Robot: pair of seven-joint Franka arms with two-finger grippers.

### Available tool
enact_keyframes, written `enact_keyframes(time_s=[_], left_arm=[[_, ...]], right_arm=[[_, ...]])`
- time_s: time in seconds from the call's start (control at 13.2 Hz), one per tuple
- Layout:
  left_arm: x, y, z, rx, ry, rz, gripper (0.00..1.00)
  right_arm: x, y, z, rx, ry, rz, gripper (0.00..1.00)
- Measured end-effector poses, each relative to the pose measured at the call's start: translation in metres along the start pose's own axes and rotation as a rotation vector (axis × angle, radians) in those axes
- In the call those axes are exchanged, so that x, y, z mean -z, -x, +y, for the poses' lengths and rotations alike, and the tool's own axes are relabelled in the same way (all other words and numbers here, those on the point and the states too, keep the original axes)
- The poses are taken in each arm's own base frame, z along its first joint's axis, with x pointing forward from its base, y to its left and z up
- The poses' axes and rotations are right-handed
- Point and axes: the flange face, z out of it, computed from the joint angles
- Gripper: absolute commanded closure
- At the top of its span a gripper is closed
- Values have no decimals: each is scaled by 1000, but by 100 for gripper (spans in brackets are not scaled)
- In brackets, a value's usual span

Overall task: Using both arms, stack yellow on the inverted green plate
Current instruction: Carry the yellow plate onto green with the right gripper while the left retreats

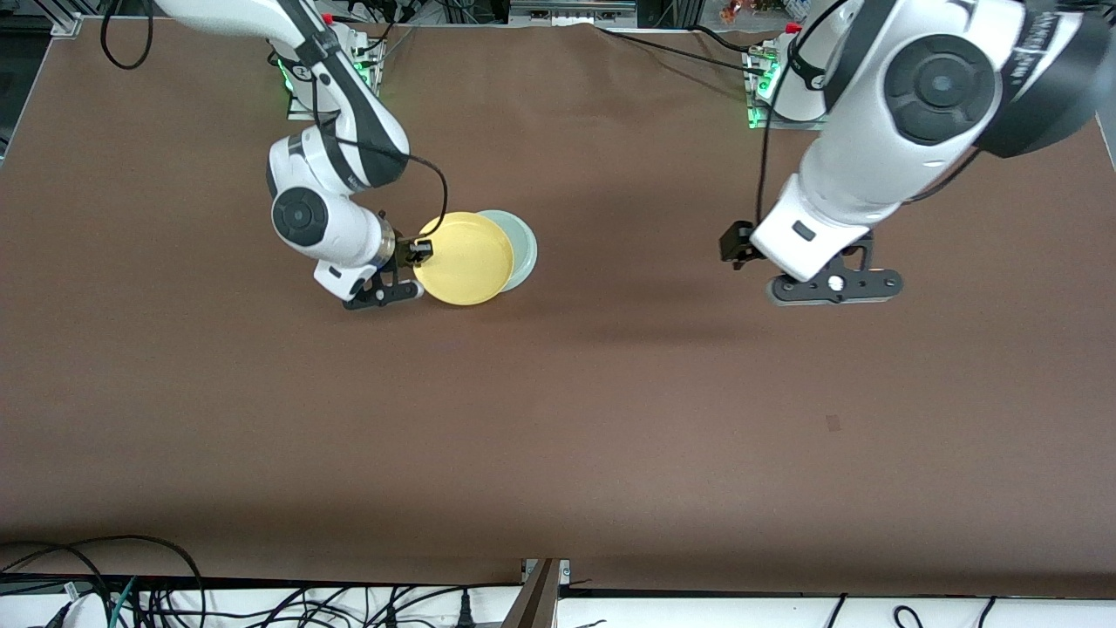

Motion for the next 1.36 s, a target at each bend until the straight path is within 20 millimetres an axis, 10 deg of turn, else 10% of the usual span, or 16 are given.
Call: enact_keyframes(time_s=[0.38, 0.91, 1.36], left_arm=[[15, 3, -88, -53, 16, -17, 0], [31, 51, -165, -92, 40, 1, 0], [24, 67, -179, -97, 37, 7, 0]], right_arm=[[-13, 47, -10, -24, -36, 14, 100], [-54, 54, -3, -64, -59, 45, 100], [-65, 49, -7, -66, -71, 76, 100]])
